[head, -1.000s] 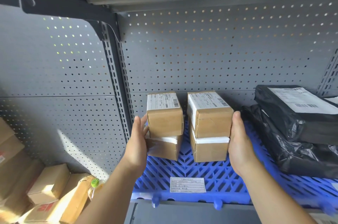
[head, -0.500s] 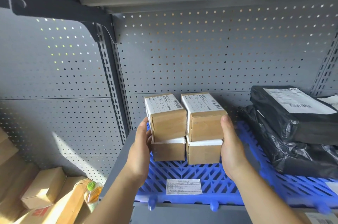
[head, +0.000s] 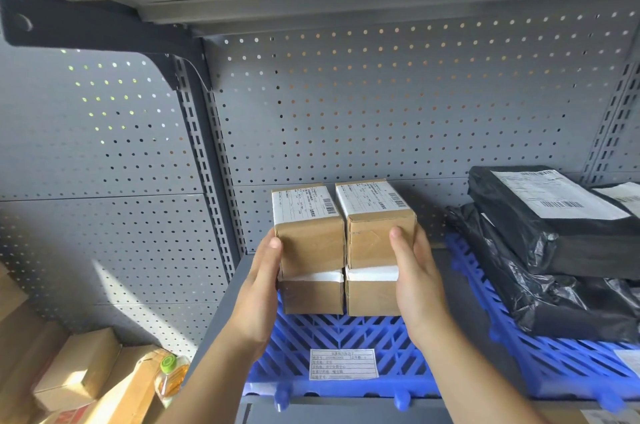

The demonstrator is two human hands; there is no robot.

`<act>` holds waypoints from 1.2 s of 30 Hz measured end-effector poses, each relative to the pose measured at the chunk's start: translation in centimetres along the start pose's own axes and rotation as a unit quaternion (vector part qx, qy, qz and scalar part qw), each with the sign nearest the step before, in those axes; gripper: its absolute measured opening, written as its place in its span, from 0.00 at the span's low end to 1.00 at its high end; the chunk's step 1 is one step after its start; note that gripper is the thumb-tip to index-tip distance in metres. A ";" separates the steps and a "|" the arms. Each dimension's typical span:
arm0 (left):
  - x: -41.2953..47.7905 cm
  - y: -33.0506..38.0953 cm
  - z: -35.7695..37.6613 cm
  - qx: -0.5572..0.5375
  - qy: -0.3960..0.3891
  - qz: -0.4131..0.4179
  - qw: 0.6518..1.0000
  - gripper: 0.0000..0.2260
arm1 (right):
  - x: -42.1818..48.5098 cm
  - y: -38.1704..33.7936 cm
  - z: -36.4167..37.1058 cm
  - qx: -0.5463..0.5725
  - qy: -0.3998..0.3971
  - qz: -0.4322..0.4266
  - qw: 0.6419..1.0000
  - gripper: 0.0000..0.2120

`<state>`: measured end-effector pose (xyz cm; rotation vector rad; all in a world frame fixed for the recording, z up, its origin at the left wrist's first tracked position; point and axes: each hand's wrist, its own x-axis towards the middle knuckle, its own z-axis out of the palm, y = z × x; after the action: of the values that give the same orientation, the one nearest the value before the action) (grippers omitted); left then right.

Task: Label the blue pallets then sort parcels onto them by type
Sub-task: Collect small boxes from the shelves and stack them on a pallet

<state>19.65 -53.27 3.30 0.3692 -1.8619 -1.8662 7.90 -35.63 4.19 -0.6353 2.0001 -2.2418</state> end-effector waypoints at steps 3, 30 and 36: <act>0.0 0.0 0.0 0.012 -0.016 0.011 1.000 0.37 | 0.0 0.1 0.0 -0.007 0.004 -0.002 1.000 0.11; -0.2 0.3 0.3 0.068 -0.008 0.034 0.997 0.20 | -0.3 0.7 -0.8 -0.024 0.000 -0.025 0.999 0.29; 0.2 -0.5 -0.3 0.134 -0.006 0.052 0.990 0.27 | 0.0 0.7 -0.9 -0.028 -0.030 -0.031 0.999 0.28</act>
<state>19.55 -53.69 2.87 0.3414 -2.1038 -1.5567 7.41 -34.87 3.45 -0.7701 2.0495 -2.1781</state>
